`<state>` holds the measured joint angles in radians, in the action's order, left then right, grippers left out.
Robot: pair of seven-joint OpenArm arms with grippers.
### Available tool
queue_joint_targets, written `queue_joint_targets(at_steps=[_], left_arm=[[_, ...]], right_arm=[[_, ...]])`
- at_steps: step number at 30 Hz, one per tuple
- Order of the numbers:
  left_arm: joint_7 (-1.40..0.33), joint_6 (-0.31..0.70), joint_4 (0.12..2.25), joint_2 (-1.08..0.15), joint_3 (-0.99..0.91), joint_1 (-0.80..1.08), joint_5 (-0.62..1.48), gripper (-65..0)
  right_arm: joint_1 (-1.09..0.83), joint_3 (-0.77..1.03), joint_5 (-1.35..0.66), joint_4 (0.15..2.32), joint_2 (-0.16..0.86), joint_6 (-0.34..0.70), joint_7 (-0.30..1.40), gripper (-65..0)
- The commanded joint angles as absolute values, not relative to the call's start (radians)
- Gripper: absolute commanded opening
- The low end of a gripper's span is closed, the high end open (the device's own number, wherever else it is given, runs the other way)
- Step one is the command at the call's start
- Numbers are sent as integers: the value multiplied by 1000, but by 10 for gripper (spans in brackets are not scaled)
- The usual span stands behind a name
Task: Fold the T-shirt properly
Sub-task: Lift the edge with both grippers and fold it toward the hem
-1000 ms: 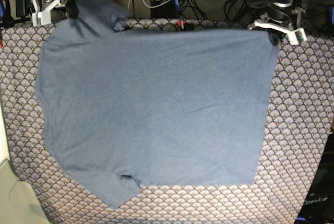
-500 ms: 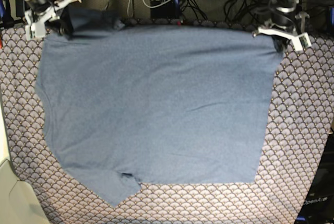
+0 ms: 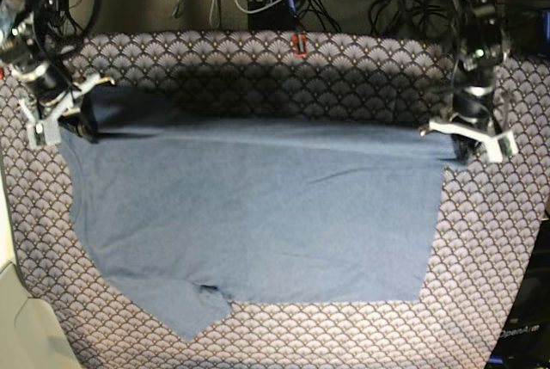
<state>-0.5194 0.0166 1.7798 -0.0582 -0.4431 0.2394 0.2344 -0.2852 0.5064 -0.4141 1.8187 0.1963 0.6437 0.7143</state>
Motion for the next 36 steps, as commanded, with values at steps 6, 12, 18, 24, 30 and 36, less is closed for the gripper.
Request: queue_joint_targets(at_steps=[6,12,18,24,30,36], left_arm=[[-535,10,1676,-71,-447,76,99,-646],[-533,12,1558,-85,-443,-22,16,-646],[-530,12,1457,-120,-349,-79,-41,-646],[-530,12,1417,-142,-285,-102,-45,-646],[-530,12,1391,-165,-285,-134,-47,-646],[-530,12,1392,-170,-285,-136,-47,-646]], right_arm=[[-68,476,-236,1658,228,633,696,-650],[107,409,-125,1457,274,633,684,-650],[197,317,-2,1303,294,633,533,-650],[266,263,119,1165,294,631,395,-650],[344,262,148,1079,312,630,343,-650],[392,206,148,1056,315,630,341,-650]])
